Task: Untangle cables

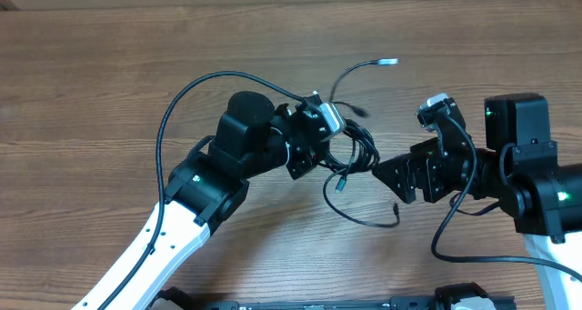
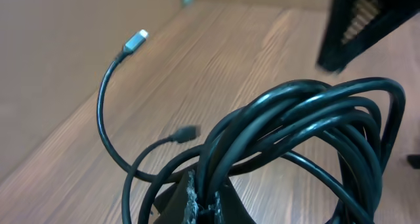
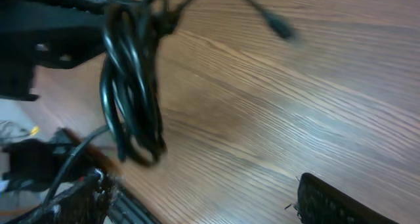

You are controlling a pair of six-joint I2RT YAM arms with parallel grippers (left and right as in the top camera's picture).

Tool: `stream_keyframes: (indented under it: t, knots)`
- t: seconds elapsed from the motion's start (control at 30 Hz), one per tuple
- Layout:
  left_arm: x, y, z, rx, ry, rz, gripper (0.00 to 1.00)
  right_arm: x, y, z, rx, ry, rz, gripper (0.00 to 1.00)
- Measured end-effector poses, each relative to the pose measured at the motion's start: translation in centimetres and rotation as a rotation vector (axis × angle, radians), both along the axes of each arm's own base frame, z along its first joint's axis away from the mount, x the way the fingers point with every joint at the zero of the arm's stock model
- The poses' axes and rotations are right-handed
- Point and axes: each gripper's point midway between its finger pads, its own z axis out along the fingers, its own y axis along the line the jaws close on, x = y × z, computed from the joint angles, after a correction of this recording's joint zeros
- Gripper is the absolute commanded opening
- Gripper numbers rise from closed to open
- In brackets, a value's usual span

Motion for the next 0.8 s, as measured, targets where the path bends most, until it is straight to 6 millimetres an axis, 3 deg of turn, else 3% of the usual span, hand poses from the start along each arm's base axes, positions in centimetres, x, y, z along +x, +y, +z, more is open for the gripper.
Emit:
stream_keyframes:
  t: [0.23,0.37,0.43,0.63,0.8]
  knots:
    - [-1.3,-1.1,0.7,-0.029,-0.014,-0.085,0.04,-1.0,1.8,1.4,0.097,-0.04,0.128,0.86]
    - [-2.3,-2.1,1.0,-0.038,-0.025,-0.126,0.04,-1.2,2.3,1.8,0.127,-0.05,0.158,0.8]
    - [-2.8,-2.7,1.3,-0.05,-0.039,-0.149,0.04,-1.3,2.5,2.0,0.136,-0.054,0.169,0.7]
    - [-3.7,-3.9,2.4,-0.08,-0.078,-0.193,0.07,-1.4,2.7,2.2,0.149,-0.062,0.184,0.07]
    - [-3.7,-3.9,2.4,-0.082,-0.081,-0.193,0.18,-1.5,2.6,2.1,0.148,-0.055,0.18,0.04]
